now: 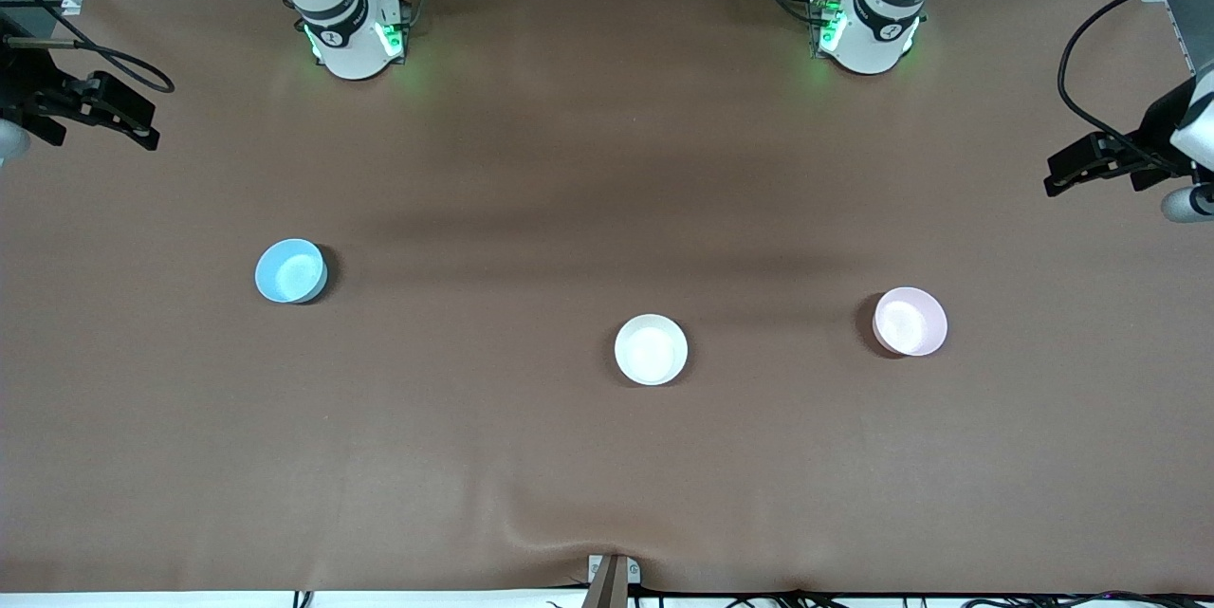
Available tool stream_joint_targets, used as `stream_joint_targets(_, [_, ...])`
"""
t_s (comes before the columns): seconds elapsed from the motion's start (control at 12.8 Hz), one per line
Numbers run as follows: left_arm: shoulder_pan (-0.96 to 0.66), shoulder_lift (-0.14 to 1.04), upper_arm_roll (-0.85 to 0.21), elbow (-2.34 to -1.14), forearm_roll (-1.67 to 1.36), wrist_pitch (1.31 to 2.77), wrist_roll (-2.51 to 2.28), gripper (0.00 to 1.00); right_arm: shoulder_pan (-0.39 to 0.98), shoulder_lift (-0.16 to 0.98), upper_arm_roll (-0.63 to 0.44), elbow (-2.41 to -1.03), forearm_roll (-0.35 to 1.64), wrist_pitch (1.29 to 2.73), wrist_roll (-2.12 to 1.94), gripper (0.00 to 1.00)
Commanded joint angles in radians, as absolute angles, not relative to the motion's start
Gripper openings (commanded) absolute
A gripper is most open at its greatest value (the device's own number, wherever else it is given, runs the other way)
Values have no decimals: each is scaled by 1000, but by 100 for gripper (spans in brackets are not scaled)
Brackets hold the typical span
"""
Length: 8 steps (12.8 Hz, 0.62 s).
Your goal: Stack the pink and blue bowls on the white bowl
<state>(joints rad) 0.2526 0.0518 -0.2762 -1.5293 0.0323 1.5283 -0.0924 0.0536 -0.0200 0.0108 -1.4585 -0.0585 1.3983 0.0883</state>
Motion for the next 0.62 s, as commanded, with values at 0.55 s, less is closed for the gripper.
stream_joint_targets(0.55, [290,92,-281,-1647,44,1659,-80,100,49,-14,12,-1447,-69,1385,103,100])
